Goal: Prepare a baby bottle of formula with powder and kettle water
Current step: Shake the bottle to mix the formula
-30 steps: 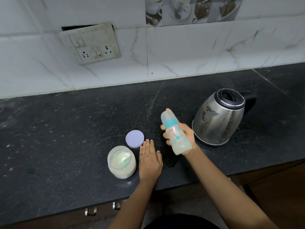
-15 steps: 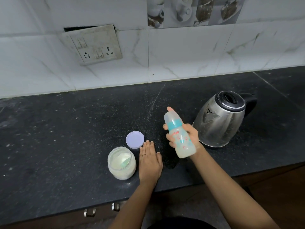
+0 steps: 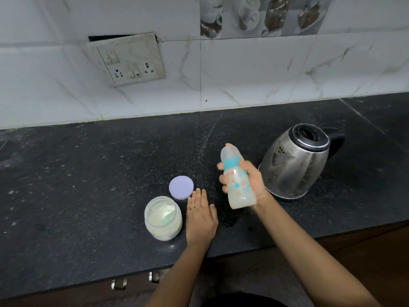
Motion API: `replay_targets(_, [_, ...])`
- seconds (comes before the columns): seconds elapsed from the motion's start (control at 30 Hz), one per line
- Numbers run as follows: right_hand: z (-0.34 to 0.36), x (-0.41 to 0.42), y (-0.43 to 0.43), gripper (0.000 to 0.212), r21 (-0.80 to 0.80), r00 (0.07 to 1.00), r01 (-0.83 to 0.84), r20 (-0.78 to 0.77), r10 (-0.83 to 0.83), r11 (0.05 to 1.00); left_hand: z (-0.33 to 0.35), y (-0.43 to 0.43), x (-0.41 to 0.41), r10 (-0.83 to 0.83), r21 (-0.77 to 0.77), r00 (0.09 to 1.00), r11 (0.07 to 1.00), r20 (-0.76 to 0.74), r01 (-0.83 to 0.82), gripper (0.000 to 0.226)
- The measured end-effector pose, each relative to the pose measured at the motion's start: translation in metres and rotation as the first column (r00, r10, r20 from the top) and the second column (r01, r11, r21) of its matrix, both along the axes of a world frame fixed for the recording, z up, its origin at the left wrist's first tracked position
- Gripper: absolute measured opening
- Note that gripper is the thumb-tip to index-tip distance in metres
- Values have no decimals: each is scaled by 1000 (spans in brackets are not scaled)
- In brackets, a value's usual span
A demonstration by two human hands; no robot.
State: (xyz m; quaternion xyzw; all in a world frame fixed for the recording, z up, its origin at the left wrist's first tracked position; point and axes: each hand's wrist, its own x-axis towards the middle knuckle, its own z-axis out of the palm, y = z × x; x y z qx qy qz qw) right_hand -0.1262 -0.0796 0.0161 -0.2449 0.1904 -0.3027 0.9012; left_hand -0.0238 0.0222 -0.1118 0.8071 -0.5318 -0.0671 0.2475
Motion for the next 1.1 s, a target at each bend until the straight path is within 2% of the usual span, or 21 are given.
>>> replay_targets(0.03, [7,1,2,60,-86,1000,-5,-31,2,996,0,0,0,2,-2,1000,1000,-2,-2,63])
replay_targets(0.07, [14,3,-1,51,-97,999,14,-50,-19,995,1,0,0,6,-3,1000,1000,0,-6,63])
replay_targets(0.17, [32,8,-9,26,39,960,277,-51,-275,960,1,-1,-1,12,-9,1000,1000,7,-12,61])
replay_targets(0.2, [34,10,-10,28,42,957,290,-37,-289,956,0,-1,-1,12,-9,1000,1000,4,-12,61])
replay_targets(0.23, [35,10,-6,37,15,975,220,-36,-219,975,0,-1,0,11,-8,1000,1000,3,-11,61])
replay_targets(0.3, [34,9,2,61,-157,986,111,-110,-129,981,0,-1,0,8,-5,1000,1000,7,-8,61])
replay_targets(0.33, [36,10,2,69,-209,982,134,-107,-159,969,-1,-1,0,9,-4,1000,1000,10,-9,61])
replay_targets(0.37, [40,13,-3,71,-173,979,185,-58,-197,967,-1,-1,0,10,-2,1000,1000,11,-10,61])
replay_targets(0.43, [44,15,-10,54,-38,941,338,4,-338,940,-1,-1,-1,18,-1,1000,1000,5,-18,61])
replay_targets(0.47, [41,15,-11,45,-38,935,353,-5,-353,935,0,-1,-1,19,-3,1000,1000,3,-19,61])
replay_targets(0.53, [34,13,-1,51,-185,965,216,-111,-239,959,1,0,-2,17,-15,1000,1000,-2,-17,60])
replay_targets(0.6, [36,11,8,61,-299,970,174,-113,-216,938,2,0,-2,16,-26,1000,1000,-3,-16,59])
replay_targets(0.67, [40,14,0,73,-280,928,323,-93,-360,904,2,-1,-2,21,-18,1000,1000,9,-21,59])
replay_targets(0.73, [45,13,-3,62,-271,881,450,-22,-473,851,1,-1,-2,28,-19,1000,999,13,-28,58])
replay_targets(0.77, [43,10,2,54,-363,897,397,-39,-440,843,2,0,-2,27,-24,1000,999,10,-26,58])
replay_targets(0.83, [37,5,20,54,-599,938,141,-174,-300,788,3,1,-1,15,-43,1000,999,6,-14,58])
replay_targets(0.87, [36,6,25,54,-622,946,129,-155,-284,772,3,1,-1,11,-47,1000,999,7,-11,58])
replay_targets(0.93, [38,12,23,43,-595,906,285,-89,-414,751,3,0,-1,13,-25,1000,1000,16,-12,59])
replay_targets(1.0, [43,14,17,34,-483,837,457,-50,-544,747,2,-1,-2,26,-17,1000,1000,17,-26,59])
replay_targets(1.03, [40,17,17,38,-481,855,421,-71,-513,769,2,-1,-1,24,-21,1000,1000,14,-23,59])
replay_targets(1.1, [33,14,19,54,-611,931,94,-225,-286,786,4,1,-1,4,-51,1000,999,6,-4,58])
